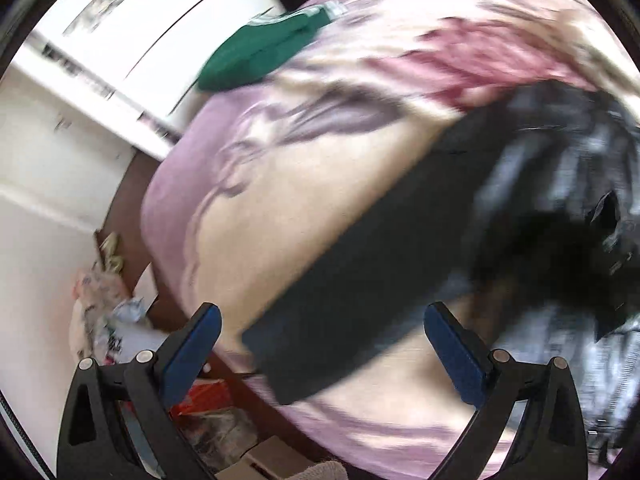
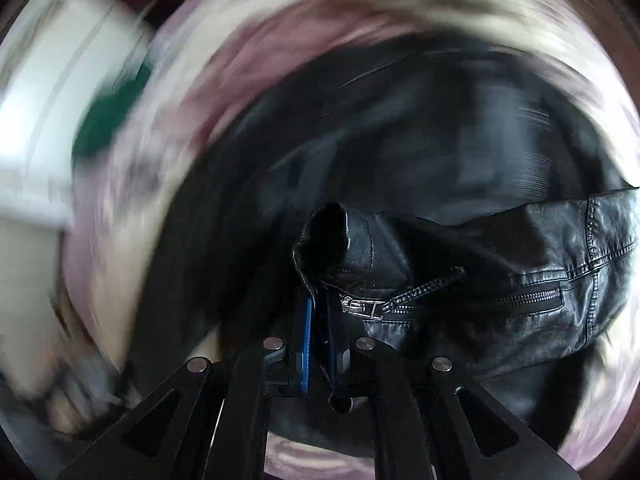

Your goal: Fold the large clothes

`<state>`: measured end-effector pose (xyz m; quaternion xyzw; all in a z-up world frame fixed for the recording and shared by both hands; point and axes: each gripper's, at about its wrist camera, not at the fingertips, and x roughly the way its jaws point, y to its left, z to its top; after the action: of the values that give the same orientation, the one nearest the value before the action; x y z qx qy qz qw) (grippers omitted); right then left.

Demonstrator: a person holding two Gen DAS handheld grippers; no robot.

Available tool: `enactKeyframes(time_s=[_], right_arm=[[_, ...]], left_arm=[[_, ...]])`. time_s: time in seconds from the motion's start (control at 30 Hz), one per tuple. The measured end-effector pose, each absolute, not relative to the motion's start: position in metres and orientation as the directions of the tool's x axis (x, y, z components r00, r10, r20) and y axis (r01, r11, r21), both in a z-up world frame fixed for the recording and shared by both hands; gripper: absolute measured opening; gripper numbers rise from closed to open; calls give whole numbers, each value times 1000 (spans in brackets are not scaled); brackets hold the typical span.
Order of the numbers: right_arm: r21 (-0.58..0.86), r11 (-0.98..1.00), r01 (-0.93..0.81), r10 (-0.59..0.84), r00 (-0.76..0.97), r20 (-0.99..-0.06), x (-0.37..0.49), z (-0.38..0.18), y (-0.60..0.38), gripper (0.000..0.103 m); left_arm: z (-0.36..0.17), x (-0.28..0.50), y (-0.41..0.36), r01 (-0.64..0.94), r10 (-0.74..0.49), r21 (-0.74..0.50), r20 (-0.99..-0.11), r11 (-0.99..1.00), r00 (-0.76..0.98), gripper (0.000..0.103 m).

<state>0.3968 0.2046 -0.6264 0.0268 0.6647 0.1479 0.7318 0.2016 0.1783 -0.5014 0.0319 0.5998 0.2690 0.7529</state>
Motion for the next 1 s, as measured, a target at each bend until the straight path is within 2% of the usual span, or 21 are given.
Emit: enactKeyframes(time_s=[0.1, 0.27, 0.33, 0.37, 0.43, 0.47, 0.5, 0.6, 0.67, 0.77, 0.87, 0.93, 1.0], right_arm=[[129, 919, -374, 153, 37, -988, 362, -661, 289, 7], [41, 881, -472, 72, 48, -996, 319, -687, 326, 9], [175, 874, -454, 168, -57, -984, 316, -685, 321, 13], [269, 872, -409, 237, -129, -963, 315, -680, 310, 17], [353, 885, -302, 321, -152, -935, 316, -663, 278, 38], [370, 897, -243, 347, -130, -929, 316, -653, 258, 54], [380, 906, -187, 365, -107, -925, 317, -646, 240, 57], [379, 925, 21, 379, -56, -924, 322, -642, 179, 57], [363, 921, 139, 370, -24, -929, 324, -656, 148, 57], [339, 920, 194, 350, -21, -937, 337, -682, 134, 57], [337, 920, 199, 375, -203, -904, 329, -733, 155, 57], [355, 911, 211, 406, -306, -861, 311, -757, 169, 58], [350, 918, 184, 391, -279, -877, 299, -752, 172, 58]], left_arm=[[-517, 186, 213, -420, 450, 382, -890, 823, 71, 103], [-535, 167, 247, -475, 401, 346, -916, 809, 15, 103], [-539, 162, 261, -500, 378, 329, -926, 801, -4, 103], [-539, 159, 268, -517, 363, 314, -932, 796, -8, 103], [-536, 150, 281, -553, 323, 275, -946, 787, -11, 103], [-537, 145, 289, -575, 288, 240, -958, 782, -8, 103], [-538, 139, 297, -599, 243, 196, -970, 777, -1, 103], [-548, 122, 307, -648, 135, 100, -991, 755, 5, 103], [-563, 104, 313, -702, 19, 3, -1000, 712, 14, 103], [-593, 84, 317, -777, -173, -154, -983, 610, 60, 102], [-628, 72, 316, -832, -335, -302, -930, 466, 150, 101], [-645, 74, 316, -853, -389, -355, -899, 383, 200, 101], [-655, 83, 316, -866, -376, -366, -897, 341, 230, 98]])
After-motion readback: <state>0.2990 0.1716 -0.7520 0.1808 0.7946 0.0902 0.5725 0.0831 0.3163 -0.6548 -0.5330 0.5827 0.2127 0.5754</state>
